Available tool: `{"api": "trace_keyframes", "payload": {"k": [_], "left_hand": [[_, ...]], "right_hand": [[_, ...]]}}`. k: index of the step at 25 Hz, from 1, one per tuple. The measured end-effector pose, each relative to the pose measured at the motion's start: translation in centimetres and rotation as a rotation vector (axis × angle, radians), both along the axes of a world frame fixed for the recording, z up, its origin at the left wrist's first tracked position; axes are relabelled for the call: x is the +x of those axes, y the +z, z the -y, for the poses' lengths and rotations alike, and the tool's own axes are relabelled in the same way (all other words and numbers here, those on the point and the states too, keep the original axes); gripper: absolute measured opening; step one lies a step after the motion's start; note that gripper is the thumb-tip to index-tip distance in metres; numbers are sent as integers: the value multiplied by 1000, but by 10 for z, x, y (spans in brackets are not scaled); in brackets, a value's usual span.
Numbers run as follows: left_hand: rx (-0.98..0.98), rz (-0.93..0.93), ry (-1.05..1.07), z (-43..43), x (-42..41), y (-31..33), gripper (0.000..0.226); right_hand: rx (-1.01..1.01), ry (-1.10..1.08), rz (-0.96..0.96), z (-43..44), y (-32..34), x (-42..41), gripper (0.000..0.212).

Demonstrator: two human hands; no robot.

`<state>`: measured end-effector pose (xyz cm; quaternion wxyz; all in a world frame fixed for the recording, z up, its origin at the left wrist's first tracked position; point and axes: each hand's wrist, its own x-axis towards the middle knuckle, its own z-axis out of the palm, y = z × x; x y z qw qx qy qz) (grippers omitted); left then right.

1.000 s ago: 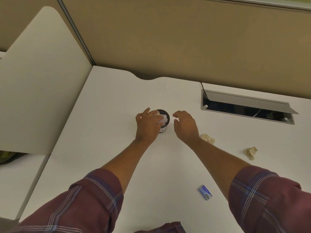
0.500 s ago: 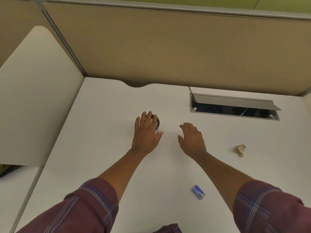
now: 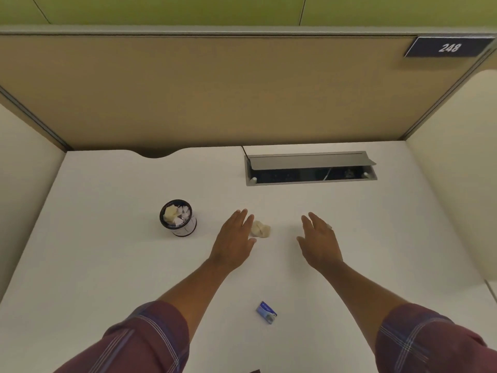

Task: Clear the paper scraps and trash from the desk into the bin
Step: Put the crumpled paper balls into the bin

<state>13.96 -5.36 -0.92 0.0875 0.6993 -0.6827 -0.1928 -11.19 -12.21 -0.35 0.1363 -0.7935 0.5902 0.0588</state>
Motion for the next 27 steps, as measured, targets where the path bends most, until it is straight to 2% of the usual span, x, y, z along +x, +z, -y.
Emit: {"api": "trace_keyframes", "payload": {"k": [7,12,15,19,23,27], "left_hand": [[169,-66,23,23,-38,-14,54],[261,90,-81,34,-53,-10,51],[269,181,-142,23,-58,-14,43],[216,29,-60,-2,-54,-20,36],[126,-178,146,-29,-37,-16,38],[57,-257,219,-63,-11,-8,40]], "right_hand": [[161,-152,78,26,-9,-53,47],[188,-120,74,25,-23,-58,19],[173,-114,66,18,-28,-58,20],[209,-134,130,10,-28,-56,26],[240,-267,389,-3,-22,-39,40],[200,-301,550,-13,-16,1,30]]}}
